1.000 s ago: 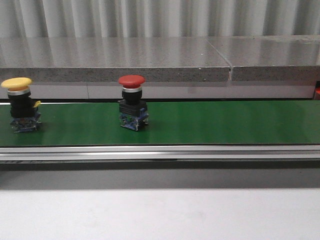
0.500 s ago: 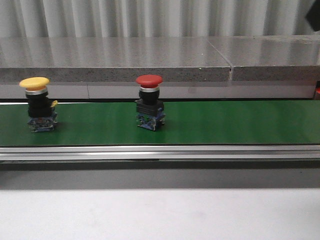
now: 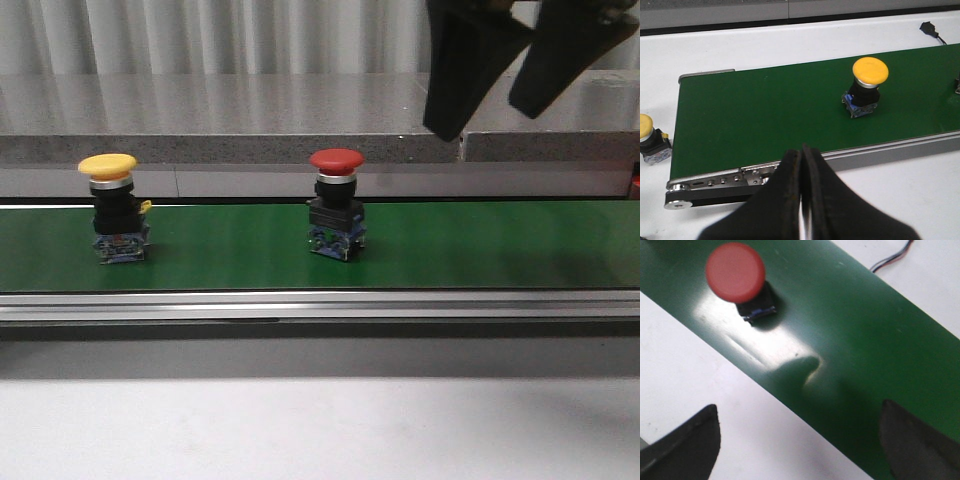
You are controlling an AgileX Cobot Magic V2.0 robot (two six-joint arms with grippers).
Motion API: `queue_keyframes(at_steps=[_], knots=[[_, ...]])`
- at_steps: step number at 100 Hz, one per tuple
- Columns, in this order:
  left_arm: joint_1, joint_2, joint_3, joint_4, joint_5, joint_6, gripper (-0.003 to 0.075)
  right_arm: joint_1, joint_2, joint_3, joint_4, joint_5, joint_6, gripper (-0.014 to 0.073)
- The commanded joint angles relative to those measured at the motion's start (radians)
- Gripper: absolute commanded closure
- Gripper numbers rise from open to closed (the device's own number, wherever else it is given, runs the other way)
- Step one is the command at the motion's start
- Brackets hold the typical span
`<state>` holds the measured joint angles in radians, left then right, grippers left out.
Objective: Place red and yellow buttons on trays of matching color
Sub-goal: 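Lower the right gripper onto the red button on the belt and grasp, then carry the red button into the red tray and open the right gripper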
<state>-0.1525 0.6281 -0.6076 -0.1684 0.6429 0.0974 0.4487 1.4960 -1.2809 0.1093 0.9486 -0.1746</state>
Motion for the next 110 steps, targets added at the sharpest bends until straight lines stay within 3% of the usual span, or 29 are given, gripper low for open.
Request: queue_keyframes(at_steps=[1,22,67,74,93,100,110], knots=[[-0.009,-0.003,-0.024,-0.016,-0.061,-0.002,0.074,-0.001,0.01,-0.059,0.054,-0.023,-0.089,-0.0043],[-0.009,-0.003,-0.024,-0.016,-0.061,-0.002,0.074,0.0,0.093,-0.084,0.07,-0.067,-0.172,-0.0043],[-0.009,-0.003,-0.024,-0.016,-0.061,-0.002,0.074,0.015,0.183,-0.085,0.076,-0.227,-0.172,-0.0021],[-0.009,-0.003,-0.024,-0.016,-0.061,-0.002,0.074,0.015,0.189,-0.085,0.076,-0.232,-0.172,0.0067],[-0.009,-0.003,-0.024,-0.016,-0.061,-0.002,0.074,0.015,0.18,-0.085,0.069,-0.2,-0.172,0.0438],[-0.009,-0.003,-0.024,-0.016,-0.061,-0.002,0.074,0.01,0.163,-0.085,0.054,-0.191,-0.15,0.0496],[-0.009,-0.003,-0.024,-0.016,-0.061,-0.002,0.074,-0.013,0.13,-0.085,-0.017,-0.207,-0.025,0.0505]])
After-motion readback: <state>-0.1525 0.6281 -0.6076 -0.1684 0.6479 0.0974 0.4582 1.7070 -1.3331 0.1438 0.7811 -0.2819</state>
